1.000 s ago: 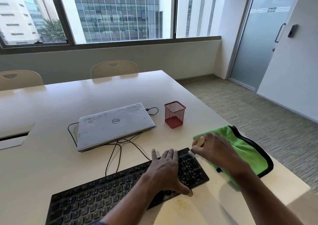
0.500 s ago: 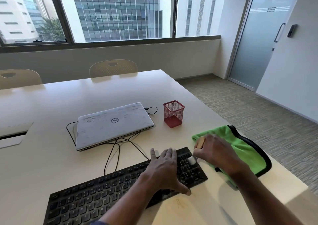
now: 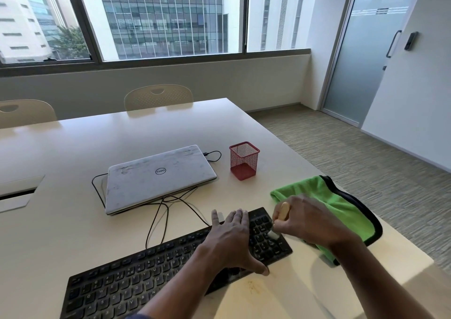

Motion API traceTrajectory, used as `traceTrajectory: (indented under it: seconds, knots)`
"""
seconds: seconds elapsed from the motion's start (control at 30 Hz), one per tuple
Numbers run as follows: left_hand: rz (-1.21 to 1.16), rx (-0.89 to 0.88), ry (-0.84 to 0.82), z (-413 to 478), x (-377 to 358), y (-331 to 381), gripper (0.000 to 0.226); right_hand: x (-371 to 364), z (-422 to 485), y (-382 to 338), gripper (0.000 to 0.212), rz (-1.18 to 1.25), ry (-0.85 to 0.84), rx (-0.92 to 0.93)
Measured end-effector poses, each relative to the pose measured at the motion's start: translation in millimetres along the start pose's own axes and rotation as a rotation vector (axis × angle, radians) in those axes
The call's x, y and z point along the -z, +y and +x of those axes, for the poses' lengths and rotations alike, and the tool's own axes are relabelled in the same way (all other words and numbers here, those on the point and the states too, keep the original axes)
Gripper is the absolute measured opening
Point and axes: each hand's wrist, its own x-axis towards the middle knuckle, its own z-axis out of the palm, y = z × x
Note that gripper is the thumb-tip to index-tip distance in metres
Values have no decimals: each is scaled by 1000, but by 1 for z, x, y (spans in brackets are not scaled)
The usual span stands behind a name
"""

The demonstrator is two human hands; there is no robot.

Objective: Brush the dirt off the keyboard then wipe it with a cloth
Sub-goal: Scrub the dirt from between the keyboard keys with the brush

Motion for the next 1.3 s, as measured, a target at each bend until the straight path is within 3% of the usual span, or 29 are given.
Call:
traceTrajectory:
  seconds: [0.13,0.27,0.4,0.57,0.63,0.73,0.8,1.0,1.3]
  knots:
    - [-6,3,-3,0,0,1,144,0,1,8,10,-120,87,-115]
    - [-2,1,4,1,-1,1,144,2,-6,7,11,78,-58,-25]
    - [-4,4,4,0,-1,1,145,-2,-6,16,15,3,-18,-56]
    - [8,4,13,0,-1,1,145,-1,-6,17,22,43,-109,-37]
    - [10,3,15,0,-1,1,146,-2,-2,16,19,-4,-33,-68]
    - [20,23,19,-2,-2,1,146,-1,11,8,10,38,215,-129]
    - [23,40,22,-3,-3,2,146,-6,22,8,14,96,244,-93]
    - [11,47,31,-5,-3,1,147,-5,29,25,14,84,-57,-80]
    - [10,52,25,-4,-4,2,148,5,-13,33,20,65,-236,-161]
